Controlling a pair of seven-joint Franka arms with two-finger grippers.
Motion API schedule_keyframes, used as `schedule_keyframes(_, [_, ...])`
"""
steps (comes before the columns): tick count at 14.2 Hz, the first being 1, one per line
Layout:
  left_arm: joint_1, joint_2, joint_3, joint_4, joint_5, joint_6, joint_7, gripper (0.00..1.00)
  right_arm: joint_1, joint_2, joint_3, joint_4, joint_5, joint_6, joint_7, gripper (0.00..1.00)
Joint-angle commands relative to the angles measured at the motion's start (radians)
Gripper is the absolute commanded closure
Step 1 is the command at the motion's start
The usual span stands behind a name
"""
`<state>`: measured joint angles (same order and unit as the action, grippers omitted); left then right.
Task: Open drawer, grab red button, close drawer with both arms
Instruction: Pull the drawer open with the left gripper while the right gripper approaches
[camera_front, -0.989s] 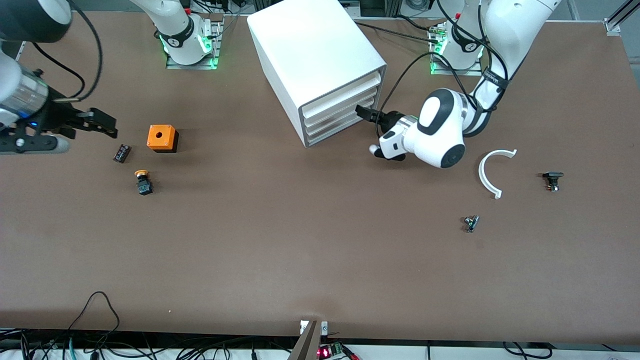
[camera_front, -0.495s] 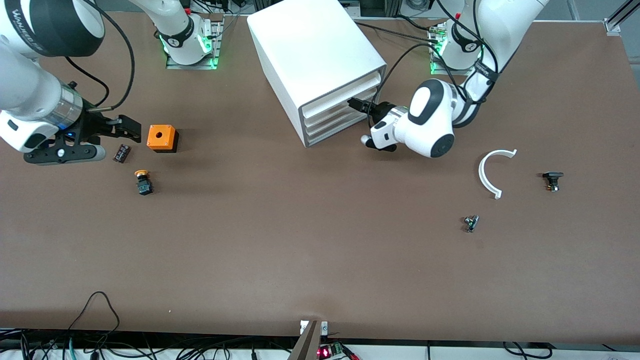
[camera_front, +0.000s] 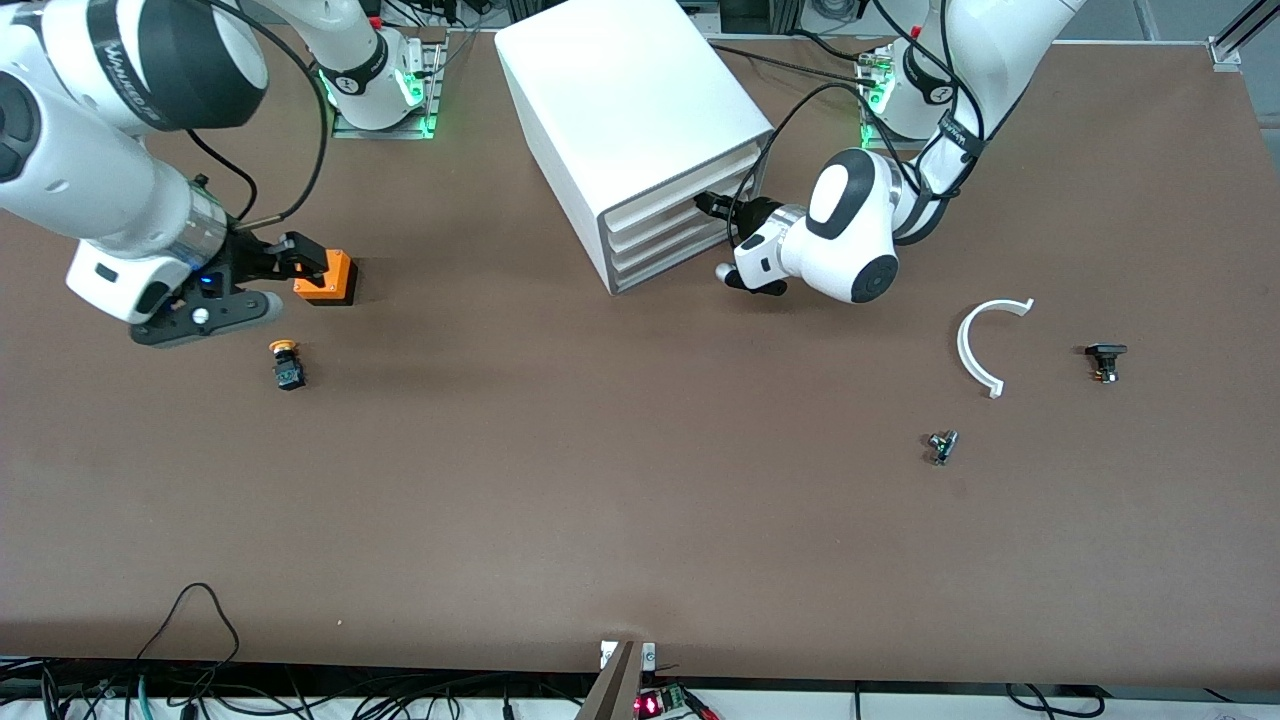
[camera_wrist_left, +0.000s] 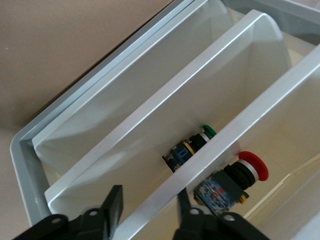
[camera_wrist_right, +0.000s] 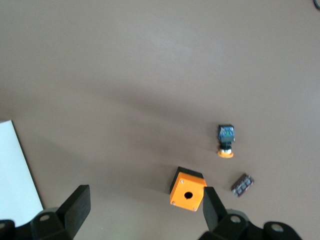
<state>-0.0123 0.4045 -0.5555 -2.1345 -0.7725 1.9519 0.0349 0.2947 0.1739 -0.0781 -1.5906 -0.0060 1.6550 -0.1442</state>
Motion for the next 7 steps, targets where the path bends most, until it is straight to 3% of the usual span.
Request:
schedule_keyframes(1, [0.003, -0.026, -0.003, -0.041, -0.007, 0.028, 0.019, 1.00, 0.055, 0.077, -0.003, 0.108, 0.006, -0.004, -0.067, 0.00])
schedule_keyframes(4, [0.017, -0.027, 0.055, -0.016, 0.010, 0.041, 0.023, 1.00, 0.119, 0.143, 0.009, 0.202, 0.006, 0.000, -0.061, 0.00])
schedule_keyframes(7, [0.020, -0.024, 0.120, -0.002, 0.024, 0.171, 0.052, 1.00, 0.188, 0.188, 0.023, 0.245, 0.006, 0.040, -0.074, 0.00])
